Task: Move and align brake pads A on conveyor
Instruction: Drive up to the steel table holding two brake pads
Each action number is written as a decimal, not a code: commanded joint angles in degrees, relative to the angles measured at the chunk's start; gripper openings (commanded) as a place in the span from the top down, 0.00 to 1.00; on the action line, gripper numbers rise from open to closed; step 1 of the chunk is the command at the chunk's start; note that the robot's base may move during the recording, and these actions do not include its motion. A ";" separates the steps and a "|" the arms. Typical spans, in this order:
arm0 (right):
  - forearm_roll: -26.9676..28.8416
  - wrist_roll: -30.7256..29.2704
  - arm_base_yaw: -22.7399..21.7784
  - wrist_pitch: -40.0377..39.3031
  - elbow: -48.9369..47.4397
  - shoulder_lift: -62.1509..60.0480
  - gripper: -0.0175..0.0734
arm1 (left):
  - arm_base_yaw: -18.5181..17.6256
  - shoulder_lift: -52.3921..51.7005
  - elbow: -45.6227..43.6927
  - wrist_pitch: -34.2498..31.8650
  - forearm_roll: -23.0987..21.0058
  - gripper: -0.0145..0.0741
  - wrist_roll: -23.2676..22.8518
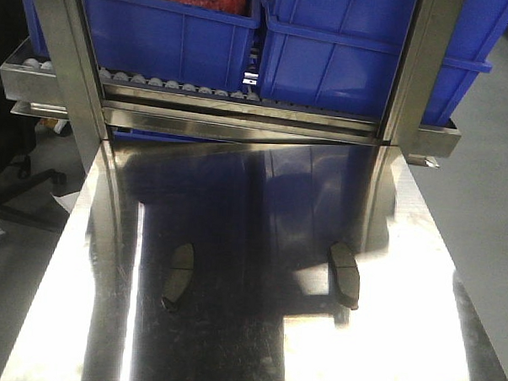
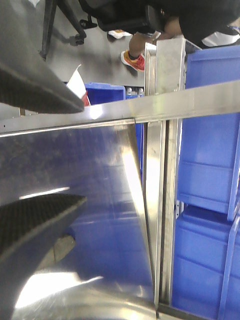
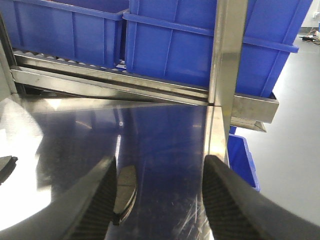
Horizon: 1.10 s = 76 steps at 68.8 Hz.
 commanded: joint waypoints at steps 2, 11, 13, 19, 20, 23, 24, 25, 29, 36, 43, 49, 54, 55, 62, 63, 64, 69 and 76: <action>-0.20 -0.34 0.03 -4.12 -1.57 0.55 0.40 | -0.01 0.70 -1.54 -4.56 -0.75 0.45 -0.14; -0.20 -0.34 0.03 -4.12 -1.57 0.55 0.40 | -0.01 0.70 -1.54 -4.56 -0.75 0.45 -0.14; -0.20 -0.34 0.03 -4.12 -1.57 0.55 0.40 | -0.01 0.70 -1.54 -4.56 -0.75 0.45 -0.14; -0.20 -0.34 0.03 -4.12 -1.57 0.55 0.40 | -0.01 0.70 -1.54 -4.56 -0.75 0.45 -0.14; -0.20 -0.34 0.03 -4.12 -1.57 0.55 0.40 | -0.01 0.70 -1.54 -4.56 -0.75 0.45 -0.14; -0.20 -0.34 0.03 -4.12 -1.57 0.55 0.40 | -0.01 0.70 -1.54 -4.56 -0.75 0.45 -0.14; -0.20 -0.34 0.03 -4.12 -1.57 0.55 0.40 | -0.01 0.70 -1.54 -4.56 -0.75 0.45 -0.14; -0.20 -0.34 0.03 -4.12 -1.57 0.55 0.40 | -0.01 0.70 -1.54 -4.56 -0.75 0.45 -0.14; -0.20 -0.34 0.03 -4.12 -1.57 0.55 0.40 | -0.01 0.70 -1.54 -4.56 -0.75 0.45 -0.14; -0.20 -0.34 0.03 -4.03 -1.57 0.55 0.40 | -0.01 0.70 -1.54 -4.56 -0.75 0.45 -0.14; -0.20 -0.29 0.03 -4.09 -1.57 0.55 0.40 | -0.01 0.70 -1.54 -4.56 -0.75 0.45 -0.14; -0.20 -0.29 0.03 -4.09 -1.57 0.55 0.40 | -0.01 0.70 -1.54 -4.56 -0.75 0.45 -0.14; -0.20 -0.29 0.03 -4.09 -1.57 0.55 0.40 | -0.01 0.70 -1.54 -4.56 -0.75 0.45 -0.14; -0.20 -0.29 0.03 -4.09 -1.57 0.55 0.40 | -0.01 0.70 -1.54 -4.56 -0.75 0.45 -0.14; -0.20 -0.29 0.03 -4.09 -1.57 0.55 0.40 | -0.01 0.70 -1.54 -4.56 -0.75 0.45 -0.14; -0.20 -0.29 0.03 -4.09 -1.57 0.55 0.40 | -0.01 0.70 -1.54 -4.56 -0.75 0.45 -0.14; -0.20 -0.29 0.03 -4.09 -1.57 0.55 0.40 | -0.01 0.70 -1.54 -4.56 -0.75 0.45 -0.14; -0.20 -0.29 0.03 -4.09 -1.57 0.55 0.40 | -0.01 0.70 -1.54 -4.56 -0.75 0.45 -0.14; -0.20 -0.29 0.03 -4.09 -1.57 0.55 0.40 | -0.01 0.70 -1.54 -4.56 -0.75 0.45 -0.14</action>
